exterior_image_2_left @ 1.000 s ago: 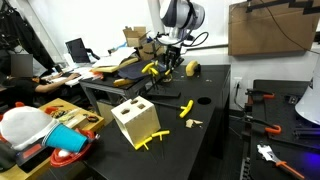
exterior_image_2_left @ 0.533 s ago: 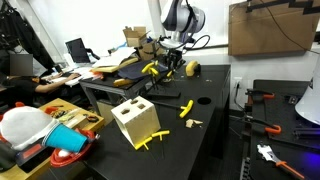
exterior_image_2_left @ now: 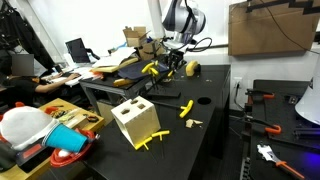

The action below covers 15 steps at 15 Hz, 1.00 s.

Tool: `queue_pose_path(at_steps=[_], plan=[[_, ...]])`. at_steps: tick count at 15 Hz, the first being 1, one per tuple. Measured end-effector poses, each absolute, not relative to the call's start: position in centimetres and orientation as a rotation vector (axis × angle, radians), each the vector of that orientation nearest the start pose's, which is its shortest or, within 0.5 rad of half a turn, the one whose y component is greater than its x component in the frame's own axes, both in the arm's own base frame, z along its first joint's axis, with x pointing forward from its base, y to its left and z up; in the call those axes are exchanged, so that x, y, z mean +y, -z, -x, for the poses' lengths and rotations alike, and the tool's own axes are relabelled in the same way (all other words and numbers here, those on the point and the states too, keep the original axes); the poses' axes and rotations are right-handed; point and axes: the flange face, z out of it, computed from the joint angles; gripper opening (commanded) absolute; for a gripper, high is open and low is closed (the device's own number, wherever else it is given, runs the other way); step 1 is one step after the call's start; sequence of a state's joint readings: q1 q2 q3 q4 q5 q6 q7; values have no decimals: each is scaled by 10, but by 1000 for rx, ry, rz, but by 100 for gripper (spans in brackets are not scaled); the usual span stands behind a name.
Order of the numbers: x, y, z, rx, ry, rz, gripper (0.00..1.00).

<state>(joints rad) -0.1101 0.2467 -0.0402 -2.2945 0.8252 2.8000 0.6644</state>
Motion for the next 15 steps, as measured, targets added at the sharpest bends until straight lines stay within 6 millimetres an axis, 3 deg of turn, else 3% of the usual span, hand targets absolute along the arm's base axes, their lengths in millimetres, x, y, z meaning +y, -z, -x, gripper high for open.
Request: queue_pose_path(at_steps=[15], plan=[[-119, -251, -538, 1839, 227, 1995, 5]])
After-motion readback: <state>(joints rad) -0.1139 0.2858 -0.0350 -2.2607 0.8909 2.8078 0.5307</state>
